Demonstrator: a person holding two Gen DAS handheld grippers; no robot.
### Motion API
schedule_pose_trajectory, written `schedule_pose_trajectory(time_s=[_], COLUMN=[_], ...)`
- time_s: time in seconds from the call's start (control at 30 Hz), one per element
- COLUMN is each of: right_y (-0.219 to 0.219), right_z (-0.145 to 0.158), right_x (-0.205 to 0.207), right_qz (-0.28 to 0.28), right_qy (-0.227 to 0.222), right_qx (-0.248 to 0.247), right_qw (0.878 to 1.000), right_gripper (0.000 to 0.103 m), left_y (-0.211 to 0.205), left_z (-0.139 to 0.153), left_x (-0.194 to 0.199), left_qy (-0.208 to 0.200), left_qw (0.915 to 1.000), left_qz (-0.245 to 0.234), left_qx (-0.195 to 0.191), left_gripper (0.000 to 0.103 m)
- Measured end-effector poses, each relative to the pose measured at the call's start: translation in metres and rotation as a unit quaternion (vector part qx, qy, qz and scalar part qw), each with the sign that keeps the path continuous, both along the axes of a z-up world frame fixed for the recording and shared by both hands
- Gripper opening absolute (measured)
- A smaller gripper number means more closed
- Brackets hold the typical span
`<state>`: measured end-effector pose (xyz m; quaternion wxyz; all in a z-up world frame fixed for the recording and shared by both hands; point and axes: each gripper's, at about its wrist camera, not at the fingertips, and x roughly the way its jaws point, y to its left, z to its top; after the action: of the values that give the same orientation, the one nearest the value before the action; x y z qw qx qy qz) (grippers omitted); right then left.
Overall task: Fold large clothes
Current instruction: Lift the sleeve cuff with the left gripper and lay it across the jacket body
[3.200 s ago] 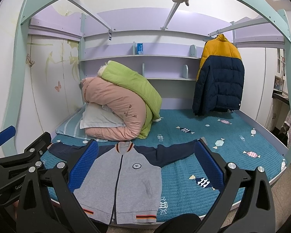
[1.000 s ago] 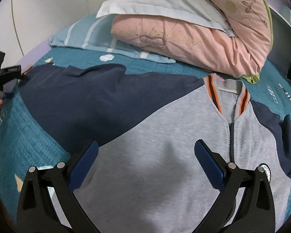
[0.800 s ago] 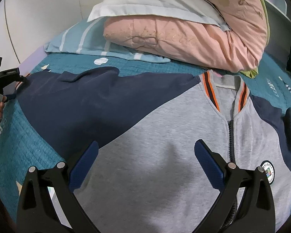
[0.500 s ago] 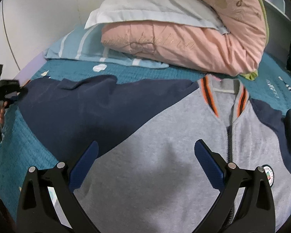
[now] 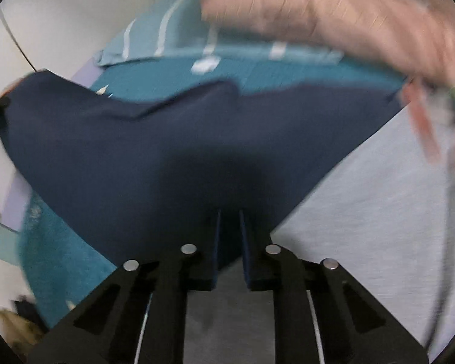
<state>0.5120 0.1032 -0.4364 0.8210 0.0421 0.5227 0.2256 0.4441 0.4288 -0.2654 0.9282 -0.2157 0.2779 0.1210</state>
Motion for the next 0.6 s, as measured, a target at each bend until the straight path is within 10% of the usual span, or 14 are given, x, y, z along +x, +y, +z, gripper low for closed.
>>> schedule_pose_trajectory(time_s=[0.33, 0.6], right_y=[-0.110, -0.284], right_z=[0.045, 0.087], right_x=[-0.018, -0.074], right_qz=[-0.039, -0.135], right_qy=[0.014, -0.058], right_qx=[0.110, 0.033], right_qw=[0.993, 0.989], right_gripper=[0.014, 0.014], left_y=[-0.178, -0.370], left_z=[0.083, 0.037], left_x=[0.002, 0.042], left_qy=[-0.062, -0.015], left_qw=[0.9898, 0.9692], left_qz=[-0.124, -0.246], left_qx=[0.033, -0.002], left_gripper=[0.012, 0.008])
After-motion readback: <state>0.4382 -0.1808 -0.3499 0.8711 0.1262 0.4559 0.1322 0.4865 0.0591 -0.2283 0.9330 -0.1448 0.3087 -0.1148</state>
